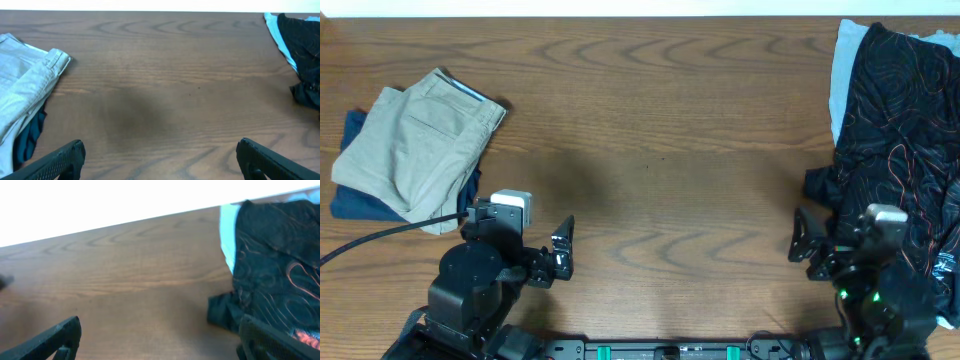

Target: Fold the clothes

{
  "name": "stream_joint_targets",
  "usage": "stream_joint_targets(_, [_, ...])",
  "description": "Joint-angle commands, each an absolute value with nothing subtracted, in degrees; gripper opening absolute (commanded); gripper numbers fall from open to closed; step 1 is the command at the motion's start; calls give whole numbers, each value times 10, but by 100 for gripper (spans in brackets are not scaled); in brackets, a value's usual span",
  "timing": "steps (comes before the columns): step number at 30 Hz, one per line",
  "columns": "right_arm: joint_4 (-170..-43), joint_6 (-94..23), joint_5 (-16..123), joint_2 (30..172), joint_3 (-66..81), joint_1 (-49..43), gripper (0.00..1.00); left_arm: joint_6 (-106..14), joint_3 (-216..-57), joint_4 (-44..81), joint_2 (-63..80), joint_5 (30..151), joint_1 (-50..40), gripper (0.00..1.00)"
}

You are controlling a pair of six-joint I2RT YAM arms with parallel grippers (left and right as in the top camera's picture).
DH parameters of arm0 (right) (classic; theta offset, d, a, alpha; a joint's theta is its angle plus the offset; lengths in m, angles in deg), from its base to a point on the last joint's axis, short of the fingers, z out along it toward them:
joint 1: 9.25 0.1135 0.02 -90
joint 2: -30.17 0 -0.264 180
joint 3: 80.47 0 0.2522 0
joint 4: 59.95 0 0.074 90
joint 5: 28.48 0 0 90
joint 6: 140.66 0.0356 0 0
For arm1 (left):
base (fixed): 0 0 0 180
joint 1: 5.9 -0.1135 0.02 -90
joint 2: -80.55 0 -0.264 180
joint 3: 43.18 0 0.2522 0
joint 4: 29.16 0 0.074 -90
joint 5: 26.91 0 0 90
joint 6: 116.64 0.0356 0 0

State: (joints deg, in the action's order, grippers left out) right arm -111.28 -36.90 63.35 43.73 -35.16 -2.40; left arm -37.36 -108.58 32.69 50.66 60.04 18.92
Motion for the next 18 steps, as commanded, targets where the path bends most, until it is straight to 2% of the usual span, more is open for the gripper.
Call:
stream_joint_targets(1, [-1049,-441,610,381,-426,-38,99,-379,-1082,325,507,594,191,98])
stream_joint_targets(7, [-894,-452,613,303,-540,-69,99,-379,-1082,325,507,594,191,98])
stream_joint_targets(12, [-802,-474,612,305,-594,-75,99,-379,-1082,325,507,594,191,98])
stream_joint_targets(18, [-765,-524,595,305,-657,-75,99,-379,-1082,325,507,594,191,98])
